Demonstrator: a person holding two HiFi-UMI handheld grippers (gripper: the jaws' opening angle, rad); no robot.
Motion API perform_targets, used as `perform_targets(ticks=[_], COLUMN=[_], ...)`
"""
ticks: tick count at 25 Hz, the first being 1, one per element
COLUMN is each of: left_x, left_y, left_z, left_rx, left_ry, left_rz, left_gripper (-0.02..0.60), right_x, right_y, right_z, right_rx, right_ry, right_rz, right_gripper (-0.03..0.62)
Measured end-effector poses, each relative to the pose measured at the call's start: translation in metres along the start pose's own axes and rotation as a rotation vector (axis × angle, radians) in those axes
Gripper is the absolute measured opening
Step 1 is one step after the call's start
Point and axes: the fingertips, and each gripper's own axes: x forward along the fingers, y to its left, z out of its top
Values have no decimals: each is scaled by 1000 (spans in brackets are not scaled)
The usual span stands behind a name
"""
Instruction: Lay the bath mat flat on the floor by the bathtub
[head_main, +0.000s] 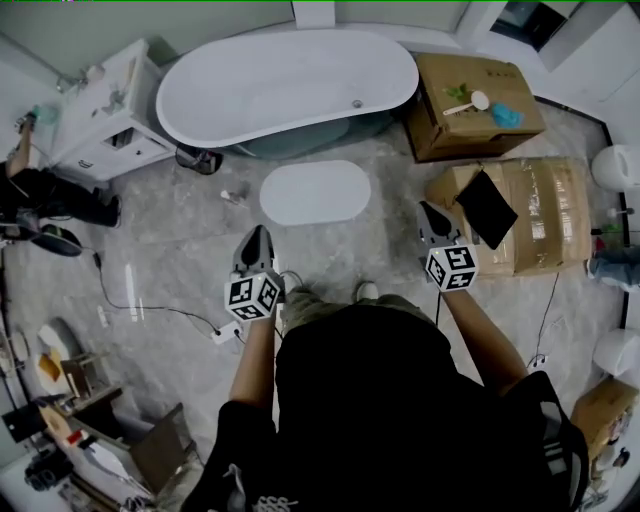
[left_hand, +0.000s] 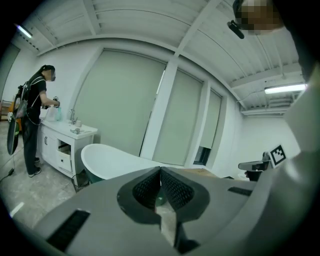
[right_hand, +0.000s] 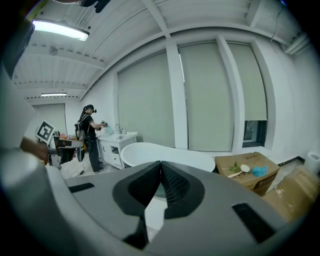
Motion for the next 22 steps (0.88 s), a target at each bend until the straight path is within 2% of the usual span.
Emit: perform_targets(ticks=[4,6,11,14,17,22], left_x=[14,15,17,17,17,12], left_y=[-22,-25,-27,-36,-47,-67], left_z=[-3,-5,0,-1,-2,-3], left_rx=[93,107,69,49,55,72], left_ry=[26,31,2,-15,-20,-22], left_rz=[-74,-83,-31,-16,-20,-37], left_gripper=[20,20,20,20,20,20], right_x=[-10,-14,-13,-15,-17,-23], right_y=[-21,-26,-35,-40,-41,-38], right_z=[3,0,1,5,12,6], right_rx=[13,26,33,-27,-49,-23], right_ry=[-10,-14,-35,-56,-76,-78], right_rz=[-39,-46,-51,-52,-43,-31], right_gripper=[23,23,23,23,21,21])
